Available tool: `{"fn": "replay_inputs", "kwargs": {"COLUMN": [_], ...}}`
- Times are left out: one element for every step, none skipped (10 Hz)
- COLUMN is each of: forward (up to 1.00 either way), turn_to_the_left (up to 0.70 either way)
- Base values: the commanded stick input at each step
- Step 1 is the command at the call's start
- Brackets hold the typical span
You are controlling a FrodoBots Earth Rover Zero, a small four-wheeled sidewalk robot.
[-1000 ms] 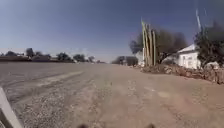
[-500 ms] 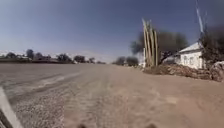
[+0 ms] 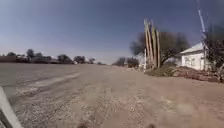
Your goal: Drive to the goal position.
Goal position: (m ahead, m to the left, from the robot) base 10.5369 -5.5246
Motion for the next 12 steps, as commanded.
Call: {"fn": "replay_inputs", "kwargs": {"forward": [0.7,0.7,0.7,0.7,0.7,0.7,0.7,0.7,0.7,0.7,0.7,0.7], "turn_to_the_left": [0.0,0.0,0.0,0.0,0.0,0.0,0.0,0.0,0.0,0.0,0.0,0.0]}}
